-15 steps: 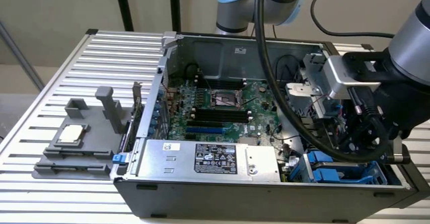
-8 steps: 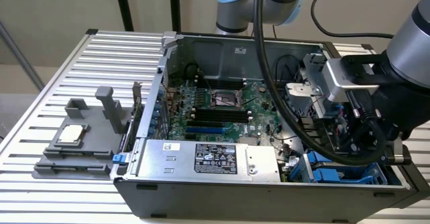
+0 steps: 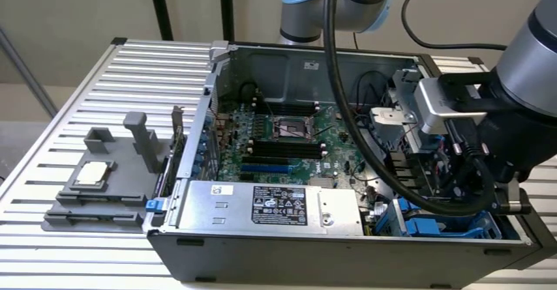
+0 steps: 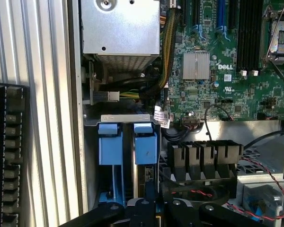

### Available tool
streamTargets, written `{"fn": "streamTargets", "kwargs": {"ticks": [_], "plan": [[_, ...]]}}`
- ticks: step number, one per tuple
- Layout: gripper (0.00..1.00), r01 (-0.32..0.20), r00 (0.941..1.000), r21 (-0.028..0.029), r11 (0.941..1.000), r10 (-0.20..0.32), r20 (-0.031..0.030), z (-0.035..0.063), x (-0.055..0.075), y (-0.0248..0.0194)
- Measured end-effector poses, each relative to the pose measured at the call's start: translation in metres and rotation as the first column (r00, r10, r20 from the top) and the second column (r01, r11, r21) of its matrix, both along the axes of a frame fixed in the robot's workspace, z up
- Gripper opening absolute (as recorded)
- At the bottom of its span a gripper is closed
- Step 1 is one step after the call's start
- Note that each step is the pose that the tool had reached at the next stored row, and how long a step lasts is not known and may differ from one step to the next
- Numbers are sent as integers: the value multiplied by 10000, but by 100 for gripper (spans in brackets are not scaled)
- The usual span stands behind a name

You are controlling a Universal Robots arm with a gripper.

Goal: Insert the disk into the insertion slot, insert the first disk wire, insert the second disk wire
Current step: 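Insert the second disk wire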

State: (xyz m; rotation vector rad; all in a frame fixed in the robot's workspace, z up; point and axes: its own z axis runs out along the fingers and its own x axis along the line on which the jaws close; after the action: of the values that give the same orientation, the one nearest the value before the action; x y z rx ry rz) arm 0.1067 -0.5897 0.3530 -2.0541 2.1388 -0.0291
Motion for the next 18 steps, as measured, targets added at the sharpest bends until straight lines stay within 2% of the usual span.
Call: {"fn": "streamTargets", "kwargs": {"ticks": [18], "plan": [[16, -1, 10000, -1, 10000, 1, -1, -3, -20, -2]]}}
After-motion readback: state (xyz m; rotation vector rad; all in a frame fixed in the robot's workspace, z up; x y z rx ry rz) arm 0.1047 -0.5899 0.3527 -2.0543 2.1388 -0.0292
